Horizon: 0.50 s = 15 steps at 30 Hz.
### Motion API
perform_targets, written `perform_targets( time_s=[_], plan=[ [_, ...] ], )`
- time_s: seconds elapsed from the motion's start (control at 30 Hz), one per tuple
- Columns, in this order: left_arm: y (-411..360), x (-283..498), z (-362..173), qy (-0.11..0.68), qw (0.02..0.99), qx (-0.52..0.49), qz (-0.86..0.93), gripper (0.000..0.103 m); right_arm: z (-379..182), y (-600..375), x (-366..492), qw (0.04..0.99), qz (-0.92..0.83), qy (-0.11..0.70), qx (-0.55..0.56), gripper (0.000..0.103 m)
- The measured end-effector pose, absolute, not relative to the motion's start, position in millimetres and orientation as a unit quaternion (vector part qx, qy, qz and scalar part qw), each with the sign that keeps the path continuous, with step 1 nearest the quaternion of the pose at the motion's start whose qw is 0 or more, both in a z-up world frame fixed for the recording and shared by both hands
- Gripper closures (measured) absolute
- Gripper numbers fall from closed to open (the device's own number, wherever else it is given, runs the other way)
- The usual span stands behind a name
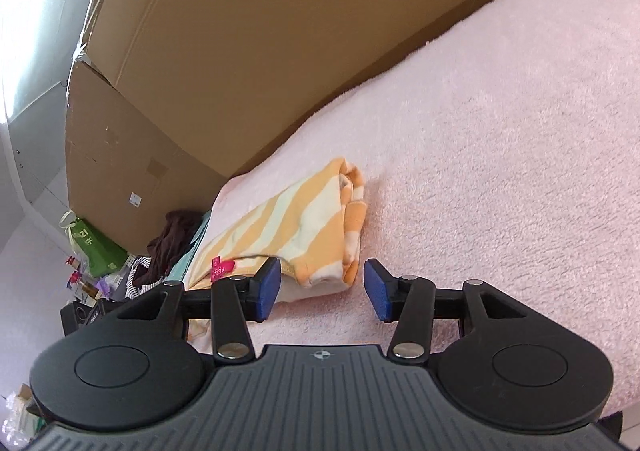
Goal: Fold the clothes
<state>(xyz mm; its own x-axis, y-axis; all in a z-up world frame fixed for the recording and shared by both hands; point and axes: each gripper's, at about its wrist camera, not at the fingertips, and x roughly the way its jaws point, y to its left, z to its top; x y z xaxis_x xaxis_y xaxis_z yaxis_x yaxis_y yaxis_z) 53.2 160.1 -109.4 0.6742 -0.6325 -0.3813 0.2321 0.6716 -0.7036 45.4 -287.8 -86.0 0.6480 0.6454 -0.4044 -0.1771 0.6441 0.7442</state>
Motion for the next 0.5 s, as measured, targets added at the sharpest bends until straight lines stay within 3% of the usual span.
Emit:
perform_targets(
  time_s=[0.27, 0.5],
  plan=[
    [161, 69, -108, 0.341, 0.838, -0.327, -0.273, 0.002, -88, -294, 64, 0.782, 0.249, 0.394, 0.414, 0.043],
    [155, 79, -108, 0.345, 0.837, -0.317, -0.284, 0.001, -83, -284, 79, 0.775, 0.250, 0.417, 0.403, 0.043]
  ],
)
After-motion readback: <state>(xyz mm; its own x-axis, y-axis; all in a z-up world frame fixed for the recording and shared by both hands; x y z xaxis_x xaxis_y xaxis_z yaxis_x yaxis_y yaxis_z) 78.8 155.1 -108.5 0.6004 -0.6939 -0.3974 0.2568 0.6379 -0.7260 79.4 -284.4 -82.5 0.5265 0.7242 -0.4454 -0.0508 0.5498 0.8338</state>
